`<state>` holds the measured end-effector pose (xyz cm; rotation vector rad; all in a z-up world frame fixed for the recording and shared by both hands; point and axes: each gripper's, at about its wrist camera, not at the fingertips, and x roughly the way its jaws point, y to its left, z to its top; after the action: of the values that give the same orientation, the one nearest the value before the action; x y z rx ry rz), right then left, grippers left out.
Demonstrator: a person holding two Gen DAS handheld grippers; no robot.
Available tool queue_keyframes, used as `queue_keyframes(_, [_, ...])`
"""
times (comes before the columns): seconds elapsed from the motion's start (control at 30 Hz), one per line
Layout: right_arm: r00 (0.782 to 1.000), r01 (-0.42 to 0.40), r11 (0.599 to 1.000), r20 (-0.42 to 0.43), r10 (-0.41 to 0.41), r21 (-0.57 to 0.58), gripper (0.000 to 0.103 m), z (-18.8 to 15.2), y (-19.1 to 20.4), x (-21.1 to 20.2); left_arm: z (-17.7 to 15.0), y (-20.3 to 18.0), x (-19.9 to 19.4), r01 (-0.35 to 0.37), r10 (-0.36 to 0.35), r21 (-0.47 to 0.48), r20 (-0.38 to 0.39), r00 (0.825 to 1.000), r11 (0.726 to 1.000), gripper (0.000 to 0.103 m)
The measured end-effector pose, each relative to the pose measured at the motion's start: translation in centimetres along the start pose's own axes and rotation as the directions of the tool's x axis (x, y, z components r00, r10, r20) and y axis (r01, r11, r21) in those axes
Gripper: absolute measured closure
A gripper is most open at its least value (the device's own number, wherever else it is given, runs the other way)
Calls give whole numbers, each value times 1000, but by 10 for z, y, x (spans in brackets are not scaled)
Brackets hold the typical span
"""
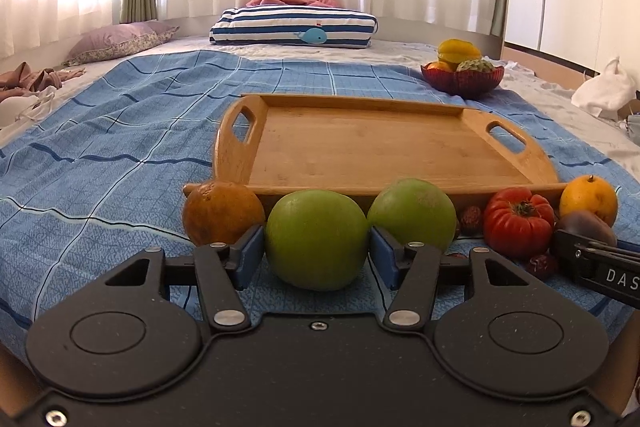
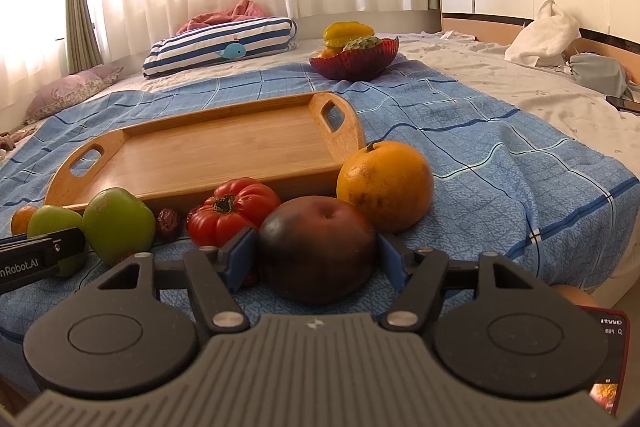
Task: Organize fruits
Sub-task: 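Lift the green fruit with the left gripper while the right lifts the dark plum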
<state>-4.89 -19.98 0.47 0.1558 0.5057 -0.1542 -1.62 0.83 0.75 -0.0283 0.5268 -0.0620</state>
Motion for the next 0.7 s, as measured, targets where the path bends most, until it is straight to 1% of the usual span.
queue_keyframes(0.2, [1000, -5, 1000, 7, 5, 11, 36, 0, -2, -2, 2, 2, -3, 3, -3, -13, -3, 1000, 1000, 48])
queue_keyframes(0.43, [1000, -20, 999, 17, 19, 51, 37, 1, -7, -7, 5, 2, -7, 5, -5, -17, 1, 1000, 1000, 48])
queue_keyframes(0.5, [999, -25, 998, 28, 24, 57, 37, 1, -7, -9, 5, 1, -10, 3, -3, -15, 9, 1000, 1000, 48])
queue_keyframes(0.6, [998, -33, 997, 49, 30, 64, 37, 2, -7, -12, 5, -4, -15, -11, 10, 15, 40, 999, 1000, 48])
queue_keyframes(0.7, [997, -39, 997, 72, 35, 60, 37, 5, -5, -15, 8, -6, -20, 6, -5, -6, 49, 999, 1000, 48])
